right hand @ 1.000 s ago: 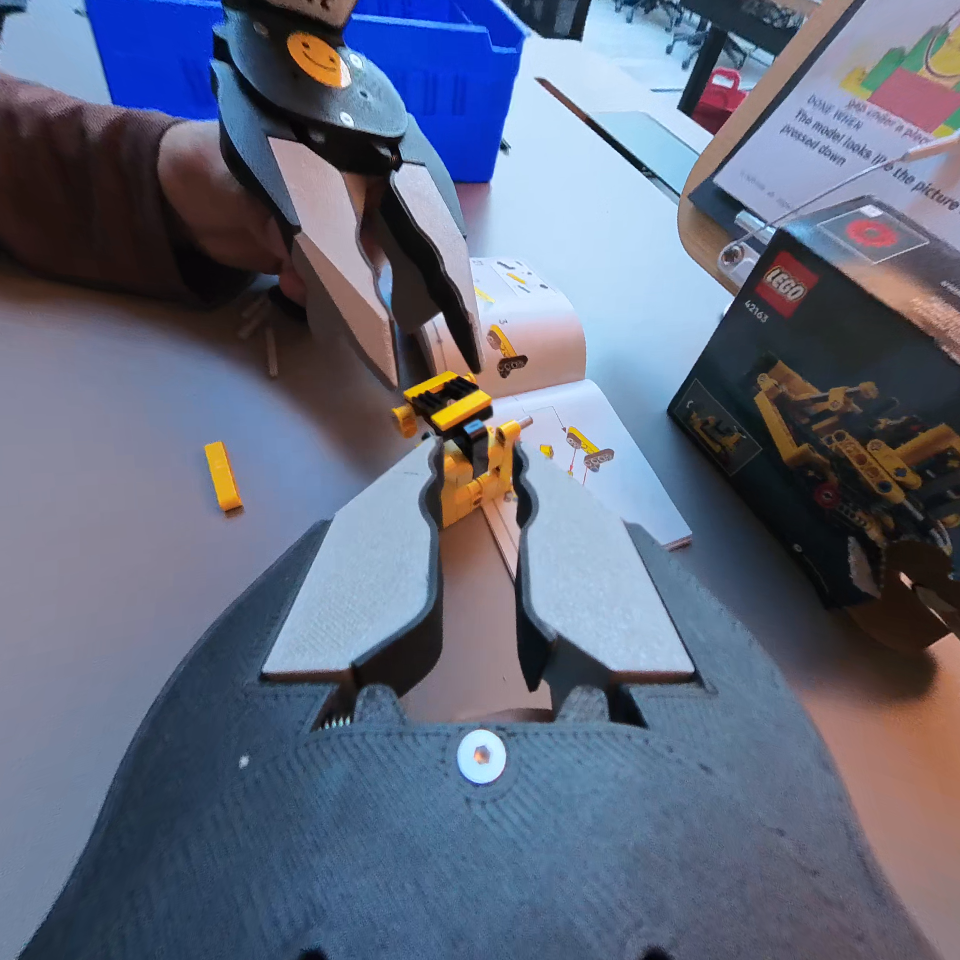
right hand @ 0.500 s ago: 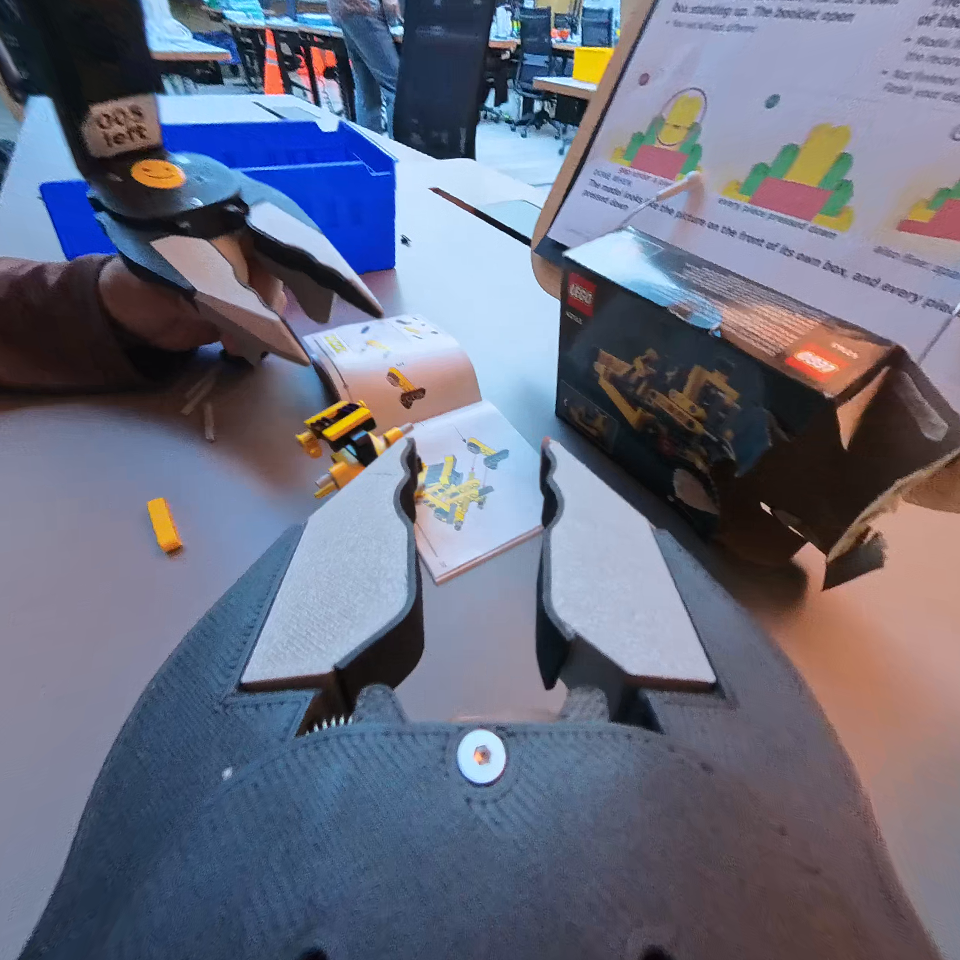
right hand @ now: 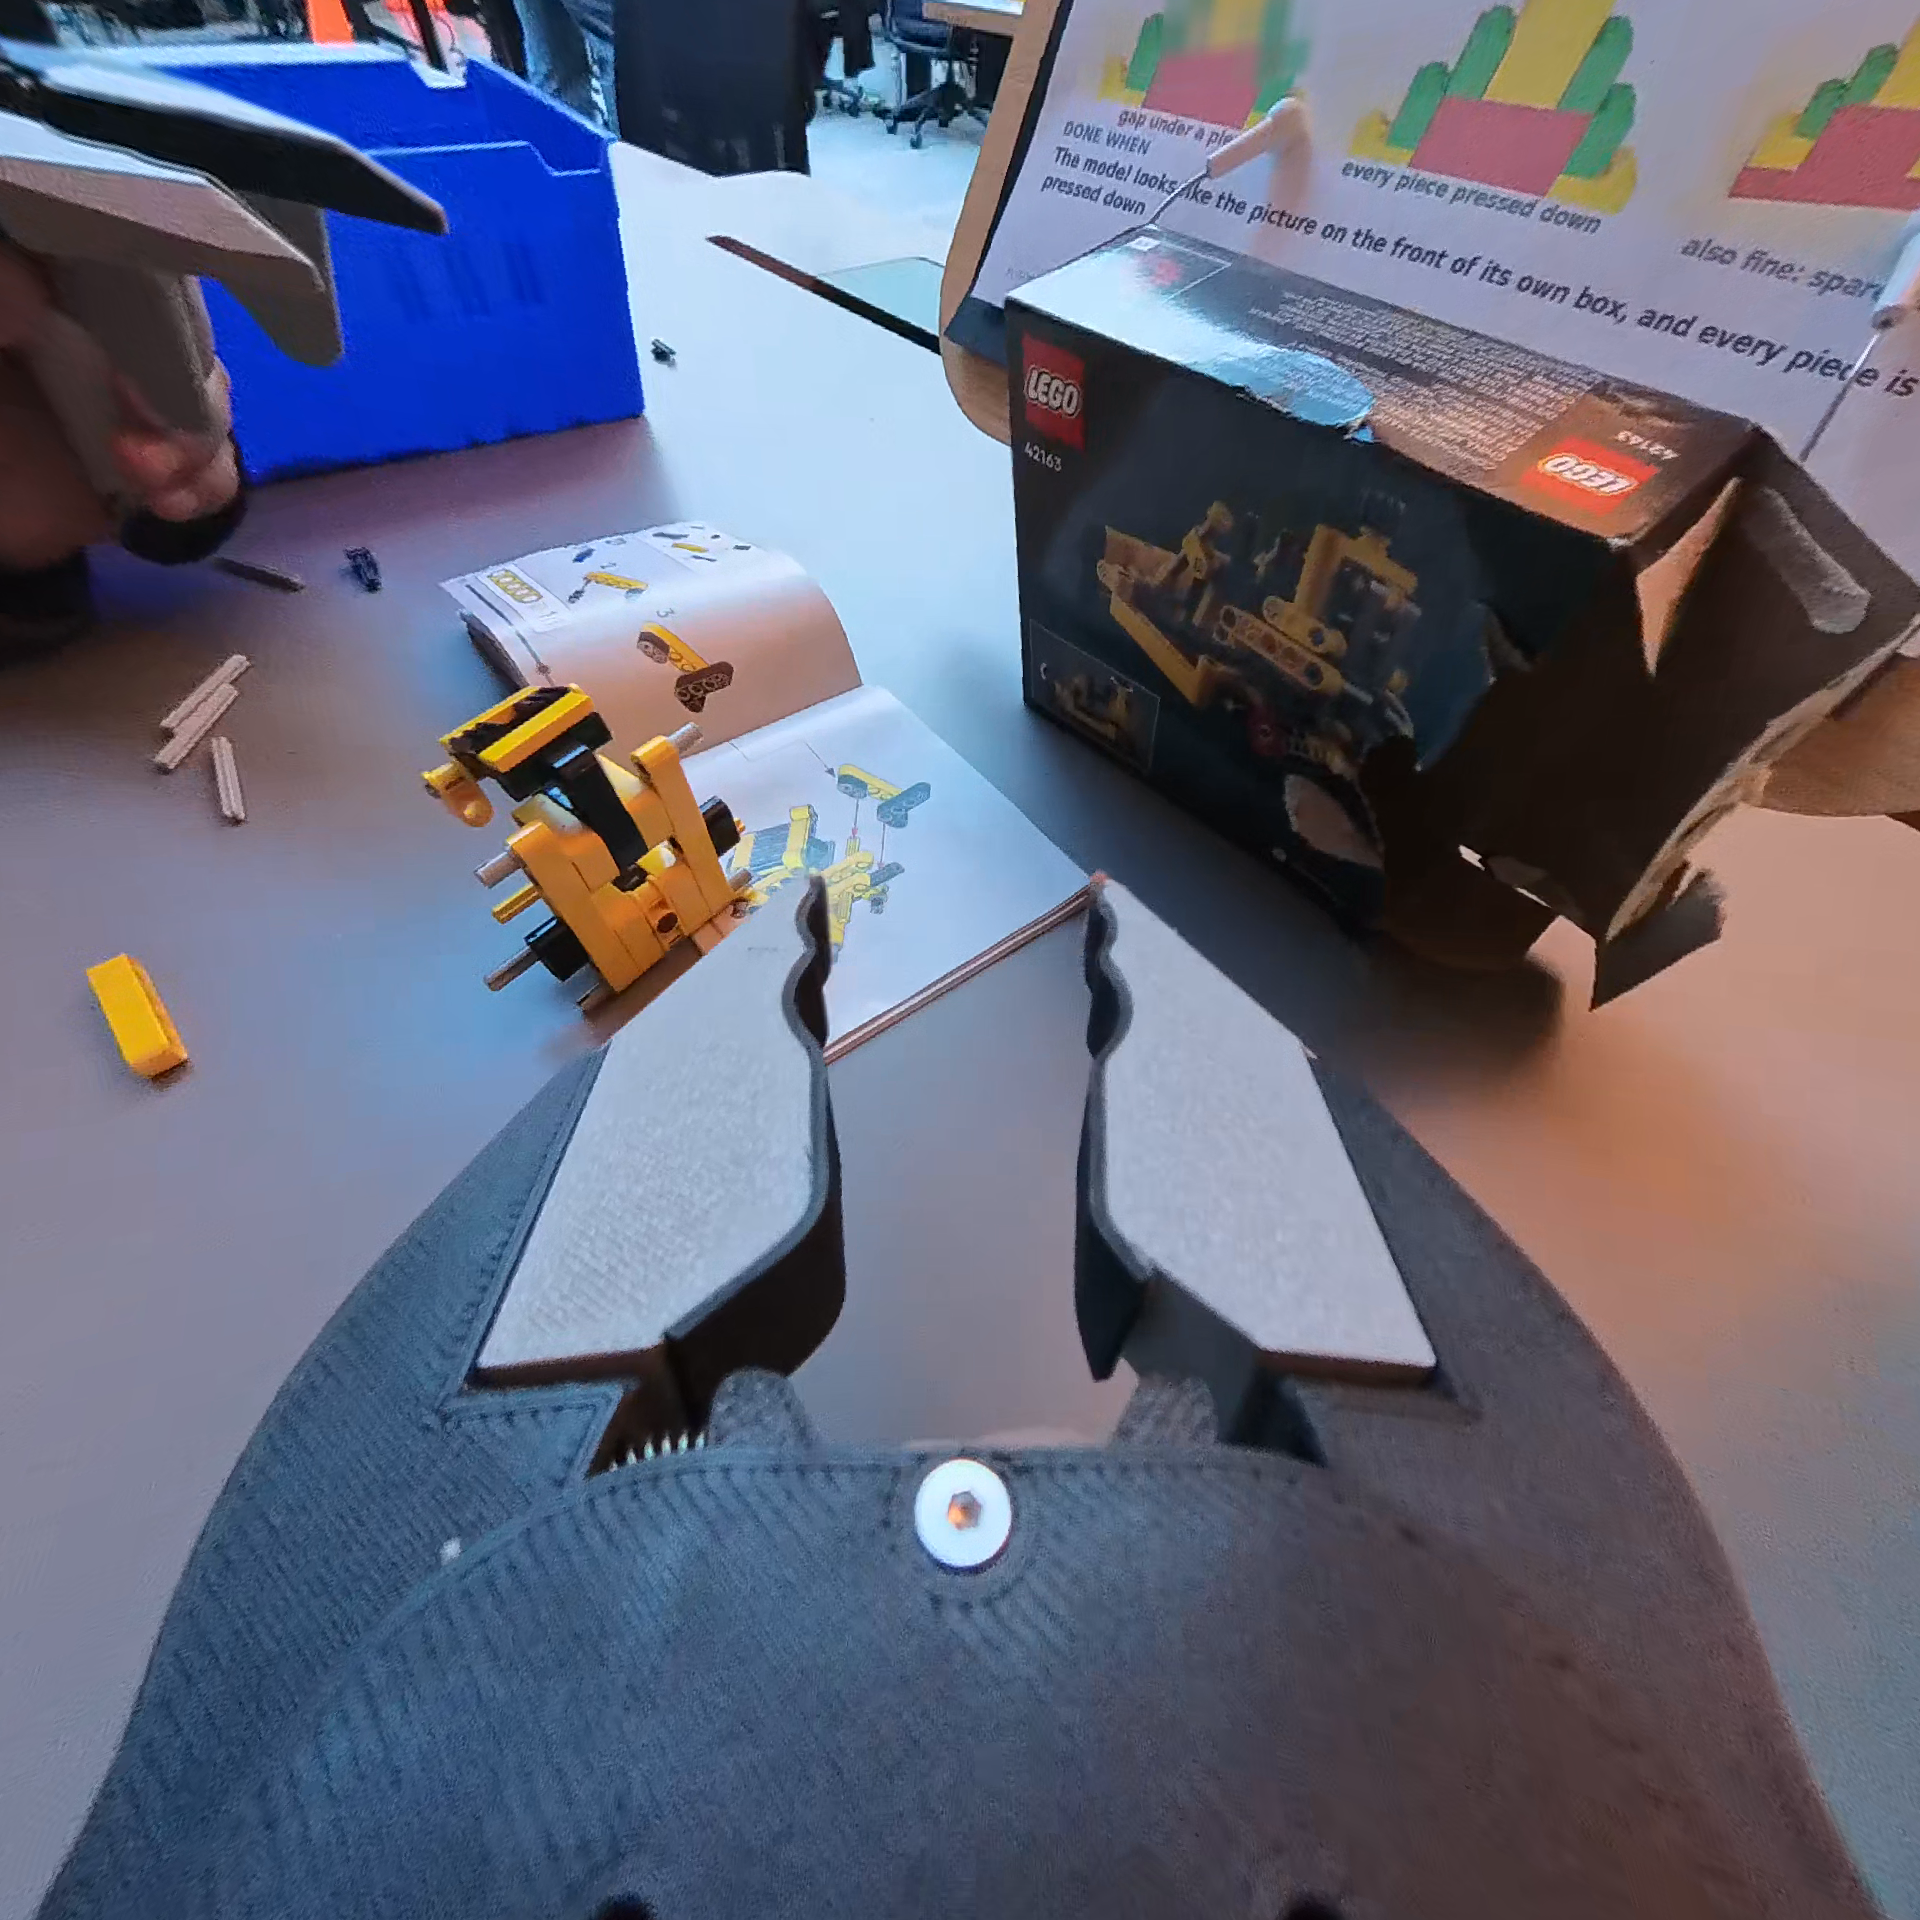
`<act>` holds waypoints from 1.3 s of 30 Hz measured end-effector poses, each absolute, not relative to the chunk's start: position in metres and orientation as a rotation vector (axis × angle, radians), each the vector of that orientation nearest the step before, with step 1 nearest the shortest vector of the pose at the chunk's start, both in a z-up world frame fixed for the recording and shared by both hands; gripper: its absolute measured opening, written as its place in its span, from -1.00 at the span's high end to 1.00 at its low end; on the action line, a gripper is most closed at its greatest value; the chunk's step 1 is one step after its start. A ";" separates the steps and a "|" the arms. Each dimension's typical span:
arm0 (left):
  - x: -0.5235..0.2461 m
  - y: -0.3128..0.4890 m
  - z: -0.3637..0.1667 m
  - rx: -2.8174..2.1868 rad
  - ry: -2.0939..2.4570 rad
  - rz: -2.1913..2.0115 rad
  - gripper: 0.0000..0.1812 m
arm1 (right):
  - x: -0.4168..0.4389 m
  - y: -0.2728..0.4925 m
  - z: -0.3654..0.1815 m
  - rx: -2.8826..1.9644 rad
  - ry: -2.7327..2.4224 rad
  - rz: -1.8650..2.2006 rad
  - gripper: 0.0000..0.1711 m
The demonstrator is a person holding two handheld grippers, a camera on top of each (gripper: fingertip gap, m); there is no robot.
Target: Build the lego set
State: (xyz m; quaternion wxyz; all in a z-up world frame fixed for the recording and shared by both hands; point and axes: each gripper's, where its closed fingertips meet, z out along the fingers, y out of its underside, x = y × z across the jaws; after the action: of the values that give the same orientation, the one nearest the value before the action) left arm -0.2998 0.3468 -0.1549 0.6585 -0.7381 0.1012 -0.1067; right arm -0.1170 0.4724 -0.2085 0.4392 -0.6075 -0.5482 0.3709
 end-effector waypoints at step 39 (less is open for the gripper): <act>-0.231 0.338 -0.194 -1.825 0.440 -0.564 0.52 | -0.138 0.418 -0.198 -1.249 -1.668 1.338 0.39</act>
State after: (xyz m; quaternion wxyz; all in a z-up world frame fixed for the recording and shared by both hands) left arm -0.2308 0.3377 -0.1941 0.5569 -0.7733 0.1865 -0.2389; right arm -0.1377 0.4181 -0.1980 0.3266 -0.4767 -0.6366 0.5108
